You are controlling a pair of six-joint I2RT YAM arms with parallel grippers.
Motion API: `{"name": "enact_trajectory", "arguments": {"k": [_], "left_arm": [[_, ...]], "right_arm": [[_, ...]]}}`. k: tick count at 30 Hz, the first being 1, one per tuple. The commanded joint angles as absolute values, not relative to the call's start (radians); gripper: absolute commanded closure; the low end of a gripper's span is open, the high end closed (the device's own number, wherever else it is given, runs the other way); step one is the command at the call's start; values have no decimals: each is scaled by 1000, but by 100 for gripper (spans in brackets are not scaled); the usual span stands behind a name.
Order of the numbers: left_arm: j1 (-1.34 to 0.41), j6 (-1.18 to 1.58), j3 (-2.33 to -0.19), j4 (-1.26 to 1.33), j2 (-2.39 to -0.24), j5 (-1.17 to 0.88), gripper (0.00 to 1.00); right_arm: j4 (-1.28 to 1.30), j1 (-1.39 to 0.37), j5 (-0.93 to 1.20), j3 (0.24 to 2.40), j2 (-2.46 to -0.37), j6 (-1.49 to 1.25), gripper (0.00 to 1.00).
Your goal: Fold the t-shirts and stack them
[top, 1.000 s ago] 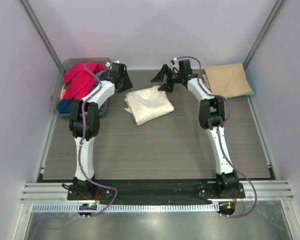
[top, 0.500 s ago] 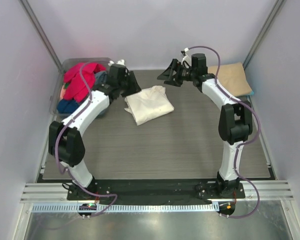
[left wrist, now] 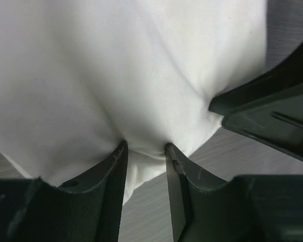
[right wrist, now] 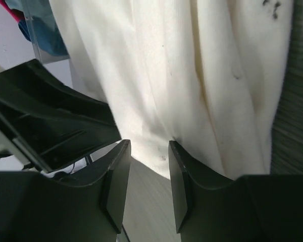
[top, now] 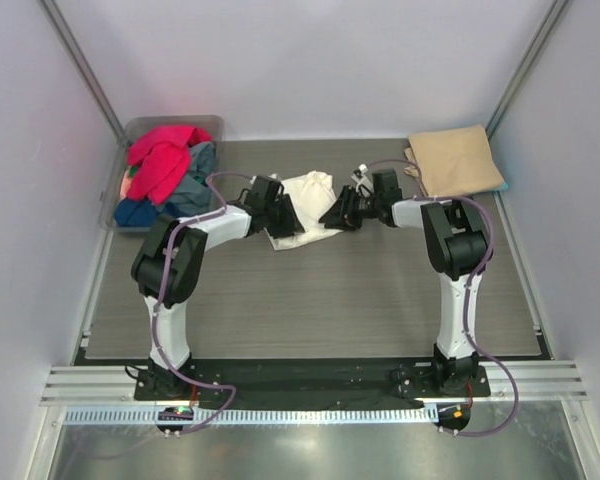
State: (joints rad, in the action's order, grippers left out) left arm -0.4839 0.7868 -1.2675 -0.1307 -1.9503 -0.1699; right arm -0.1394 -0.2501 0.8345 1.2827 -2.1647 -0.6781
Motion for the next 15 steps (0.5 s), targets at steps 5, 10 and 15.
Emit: {"name": "enact_trajectory", "arguments": {"k": [5, 10, 15], "left_arm": [[-451, 591, -1241, -236, -1967, -45, 64], [-433, 483, -1261, -347, -1922, -23, 65], [-434, 400, -1367, -486, -1864, -46, 60]], "right_arm": [[-205, -256, 681, 1027, -2004, -655, 58], [-235, -359, 598, 844, -1841, -732, 62], [-158, -471, 569, 854, -1700, -742, 53]]}}
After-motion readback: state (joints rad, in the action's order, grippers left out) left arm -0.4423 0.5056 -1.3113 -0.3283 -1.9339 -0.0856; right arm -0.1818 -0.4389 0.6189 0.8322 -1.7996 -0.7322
